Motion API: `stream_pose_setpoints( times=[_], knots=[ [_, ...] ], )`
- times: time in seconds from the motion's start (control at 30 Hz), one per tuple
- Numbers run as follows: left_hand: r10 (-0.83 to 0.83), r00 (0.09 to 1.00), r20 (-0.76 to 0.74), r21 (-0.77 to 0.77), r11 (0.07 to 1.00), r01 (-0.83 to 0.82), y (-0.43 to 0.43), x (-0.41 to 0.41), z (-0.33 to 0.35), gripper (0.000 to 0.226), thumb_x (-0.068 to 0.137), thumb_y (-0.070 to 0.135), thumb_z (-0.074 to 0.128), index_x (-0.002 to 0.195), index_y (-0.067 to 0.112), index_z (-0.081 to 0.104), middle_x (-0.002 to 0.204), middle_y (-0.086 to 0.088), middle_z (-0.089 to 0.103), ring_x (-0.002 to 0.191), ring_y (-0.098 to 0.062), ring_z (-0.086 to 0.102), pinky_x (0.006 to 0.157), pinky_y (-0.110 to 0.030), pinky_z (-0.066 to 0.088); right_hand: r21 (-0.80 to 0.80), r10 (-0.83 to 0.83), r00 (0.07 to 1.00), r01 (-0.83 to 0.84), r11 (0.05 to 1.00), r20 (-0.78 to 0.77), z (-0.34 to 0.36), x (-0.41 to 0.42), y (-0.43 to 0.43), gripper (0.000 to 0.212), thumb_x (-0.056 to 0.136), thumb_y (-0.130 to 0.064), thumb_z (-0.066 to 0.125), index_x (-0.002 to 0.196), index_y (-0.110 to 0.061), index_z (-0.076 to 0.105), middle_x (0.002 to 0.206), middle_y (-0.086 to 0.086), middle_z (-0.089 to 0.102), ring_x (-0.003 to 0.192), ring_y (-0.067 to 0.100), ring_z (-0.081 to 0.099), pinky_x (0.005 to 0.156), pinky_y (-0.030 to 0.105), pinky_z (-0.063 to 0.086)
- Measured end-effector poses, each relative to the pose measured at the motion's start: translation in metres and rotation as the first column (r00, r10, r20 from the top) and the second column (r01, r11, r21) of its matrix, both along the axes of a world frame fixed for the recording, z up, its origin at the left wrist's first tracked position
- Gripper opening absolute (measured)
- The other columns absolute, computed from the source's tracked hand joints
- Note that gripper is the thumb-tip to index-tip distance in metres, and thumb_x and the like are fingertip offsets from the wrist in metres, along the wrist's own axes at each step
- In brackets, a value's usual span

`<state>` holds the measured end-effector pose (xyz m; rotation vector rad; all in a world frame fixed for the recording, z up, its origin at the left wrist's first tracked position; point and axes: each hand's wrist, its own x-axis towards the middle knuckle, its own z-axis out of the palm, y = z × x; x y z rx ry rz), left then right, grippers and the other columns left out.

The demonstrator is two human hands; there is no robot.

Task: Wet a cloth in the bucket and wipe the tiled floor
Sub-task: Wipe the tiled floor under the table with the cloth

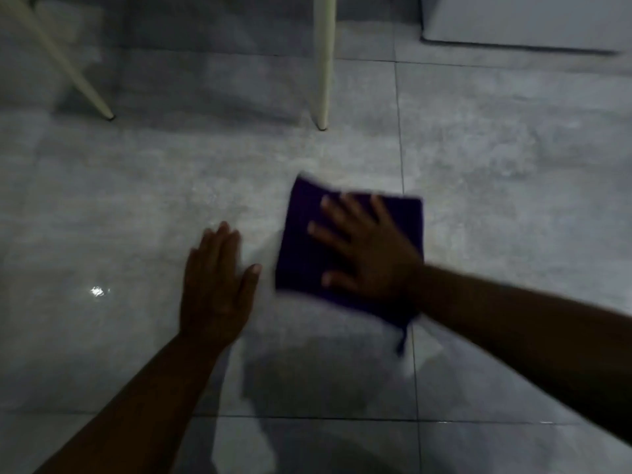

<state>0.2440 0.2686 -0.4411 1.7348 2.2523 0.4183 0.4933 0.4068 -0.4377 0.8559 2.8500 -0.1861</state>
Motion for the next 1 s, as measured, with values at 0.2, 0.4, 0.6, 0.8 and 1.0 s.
stream_pose_setpoints(
  times=[0.2,0.4,0.6,0.8,1.0],
  knots=[
    [0.113,0.983,-0.143,0.006,0.994,-0.114,-0.064,-0.072,0.002,0.068,0.095,0.049,0.037,0.144,0.002,0.045,0.156,-0.022,0.037,0.148,-0.038,0.029,0.117,-0.055,0.026,-0.057,0.599,0.8,-0.599,0.798,-0.021,0.012,0.103,-0.092,0.071,0.09,-0.071,0.048,0.15,-0.033,0.041,0.162,0.005,0.032,0.151,0.034,0.024,0.115,0.065,0.024],
    [0.188,0.971,-0.148,-0.036,0.98,-0.195,-0.097,-0.11,0.001,0.07,0.094,0.052,0.035,0.148,0.009,0.041,0.162,-0.014,0.029,0.152,-0.031,0.02,0.121,-0.052,0.018,0.036,0.04,0.992,-0.045,0.998,0.119,0.019,0.089,0.058,0.082,0.089,-0.08,0.017,0.157,-0.041,-0.003,0.168,0.008,0.006,0.153,0.039,0.011,0.116,0.068,0.015],
    [0.191,0.97,-0.15,-0.057,0.978,-0.201,-0.102,-0.116,0.001,0.069,0.096,0.053,0.031,0.152,0.013,0.033,0.165,-0.012,0.02,0.153,-0.032,0.016,0.121,-0.053,0.016,0.027,0.105,0.993,-0.107,0.994,0.06,0.004,-0.105,0.011,0.083,0.087,-0.081,0.014,0.157,-0.04,0.002,0.168,0.011,-0.003,0.154,0.036,-0.003,0.116,0.07,0.006],
    [0.293,0.931,-0.218,-0.036,0.951,-0.307,-0.126,-0.158,0.002,0.069,0.096,0.053,0.03,0.152,0.013,0.032,0.165,-0.014,0.021,0.152,-0.034,0.016,0.12,-0.055,0.014,-0.082,0.699,0.71,-0.704,0.705,-0.089,0.008,-0.061,-0.122,0.072,0.092,-0.069,0.043,0.153,-0.033,0.034,0.167,0.006,0.016,0.155,0.031,0.005,0.119,0.066,0.006],
    [0.286,0.921,-0.264,-0.115,0.939,-0.325,-0.136,-0.177,-0.011,0.071,0.096,0.059,0.021,0.157,0.023,0.021,0.167,-0.009,0.011,0.155,-0.029,0.006,0.122,-0.056,0.008,-0.013,0.416,0.907,-0.417,0.909,0.068,0.013,-0.037,0.026,0.08,0.089,-0.077,0.034,0.157,-0.039,0.015,0.167,0.008,0.016,0.153,0.036,0.013,0.115,0.069,0.017]
  ],
)
